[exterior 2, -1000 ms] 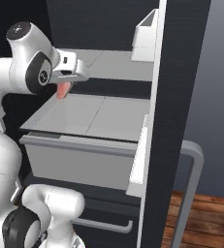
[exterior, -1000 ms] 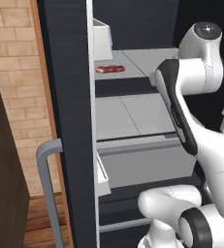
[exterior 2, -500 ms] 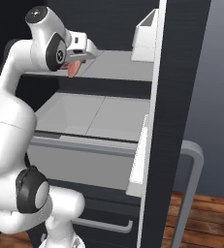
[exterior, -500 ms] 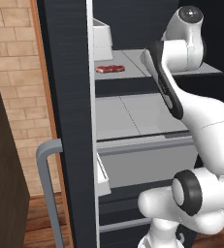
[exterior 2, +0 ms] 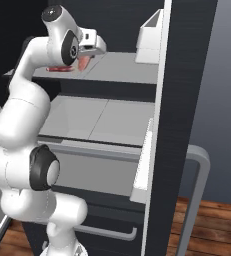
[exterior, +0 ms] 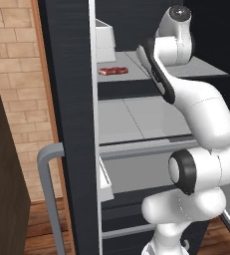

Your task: Place the steak on the counter behind the older steak on the same shelf of the fridge to maintain FIFO order. Close the fridge door when finished.

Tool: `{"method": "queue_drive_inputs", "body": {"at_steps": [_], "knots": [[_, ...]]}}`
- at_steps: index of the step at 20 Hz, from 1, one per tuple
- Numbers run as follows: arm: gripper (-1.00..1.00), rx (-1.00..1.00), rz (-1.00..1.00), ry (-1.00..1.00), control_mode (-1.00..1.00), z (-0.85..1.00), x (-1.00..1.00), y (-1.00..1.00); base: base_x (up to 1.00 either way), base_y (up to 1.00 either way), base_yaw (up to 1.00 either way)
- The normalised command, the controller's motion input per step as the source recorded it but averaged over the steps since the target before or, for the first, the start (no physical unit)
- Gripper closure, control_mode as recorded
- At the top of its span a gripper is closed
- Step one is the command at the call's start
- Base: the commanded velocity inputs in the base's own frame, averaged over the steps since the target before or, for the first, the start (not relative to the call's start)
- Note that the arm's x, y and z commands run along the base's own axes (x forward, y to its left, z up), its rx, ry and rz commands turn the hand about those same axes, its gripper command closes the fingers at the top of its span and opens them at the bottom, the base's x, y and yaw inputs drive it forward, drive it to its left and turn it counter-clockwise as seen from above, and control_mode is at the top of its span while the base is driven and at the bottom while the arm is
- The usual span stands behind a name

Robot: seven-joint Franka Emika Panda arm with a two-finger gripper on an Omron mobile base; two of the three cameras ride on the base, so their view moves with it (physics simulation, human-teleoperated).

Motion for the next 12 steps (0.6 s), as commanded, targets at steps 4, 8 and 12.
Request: {"method": "queue_drive_inputs", "body": {"at_steps": [4,8,12], "knots": [[1.00,-0.02,0.00,-0.02,-1.00,-0.21,0.72,0.10,0.00,0.00,0.00],[1.00,-0.04,0.00,0.01,-1.00,-0.14,0.60,0.15,0.00,0.00,0.00],[1.00,-0.05,0.00,0.01,-1.00,0.00,0.51,0.20,0.00,0.00,0.00]]}}
